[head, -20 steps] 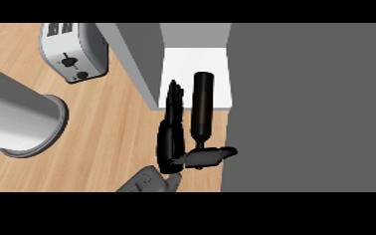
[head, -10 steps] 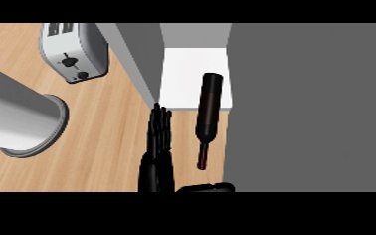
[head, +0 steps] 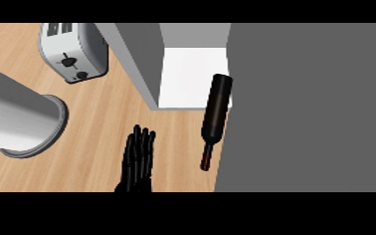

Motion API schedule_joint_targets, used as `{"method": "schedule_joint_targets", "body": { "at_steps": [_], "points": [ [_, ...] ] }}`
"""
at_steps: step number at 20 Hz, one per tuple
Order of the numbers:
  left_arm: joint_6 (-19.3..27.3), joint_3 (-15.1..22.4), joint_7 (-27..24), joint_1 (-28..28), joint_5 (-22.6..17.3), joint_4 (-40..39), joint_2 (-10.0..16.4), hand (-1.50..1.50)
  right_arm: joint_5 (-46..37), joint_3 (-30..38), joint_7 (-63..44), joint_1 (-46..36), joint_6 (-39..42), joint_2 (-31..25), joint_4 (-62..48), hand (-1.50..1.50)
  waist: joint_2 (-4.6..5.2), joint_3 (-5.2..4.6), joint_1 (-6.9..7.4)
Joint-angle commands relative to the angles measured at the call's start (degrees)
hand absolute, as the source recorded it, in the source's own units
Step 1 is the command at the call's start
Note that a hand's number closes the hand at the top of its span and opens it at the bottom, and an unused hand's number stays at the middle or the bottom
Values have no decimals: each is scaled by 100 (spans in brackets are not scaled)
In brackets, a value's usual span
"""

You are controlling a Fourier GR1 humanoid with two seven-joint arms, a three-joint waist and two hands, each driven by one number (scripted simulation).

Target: Pick up the wine, place it into the cabinet and close the cabinet

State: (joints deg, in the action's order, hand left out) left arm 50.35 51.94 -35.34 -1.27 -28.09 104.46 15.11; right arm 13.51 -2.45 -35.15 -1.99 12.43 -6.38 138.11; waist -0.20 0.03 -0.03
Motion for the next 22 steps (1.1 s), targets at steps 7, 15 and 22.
{"method": "schedule_joint_targets", "body": {
  "at_steps": [7, 15, 22],
  "points": [
    [-979, -474, 0, -823, -303, 1048, 1371, -150, 538, -456, -165, 527, 426, -28, 872, 150, 0, -5, -17],
    [-1392, -1242, -201, -1572, -713, 1659, 2097, -150, 708, -1460, -787, 1030, 186, 360, 875, 150, -12, -9, 16],
    [-1820, -1888, -440, -1938, -1072, 1792, 2224, -150, 648, -2234, -786, 991, 702, 123, 1130, 150, -22, -10, 10]
  ]
}}
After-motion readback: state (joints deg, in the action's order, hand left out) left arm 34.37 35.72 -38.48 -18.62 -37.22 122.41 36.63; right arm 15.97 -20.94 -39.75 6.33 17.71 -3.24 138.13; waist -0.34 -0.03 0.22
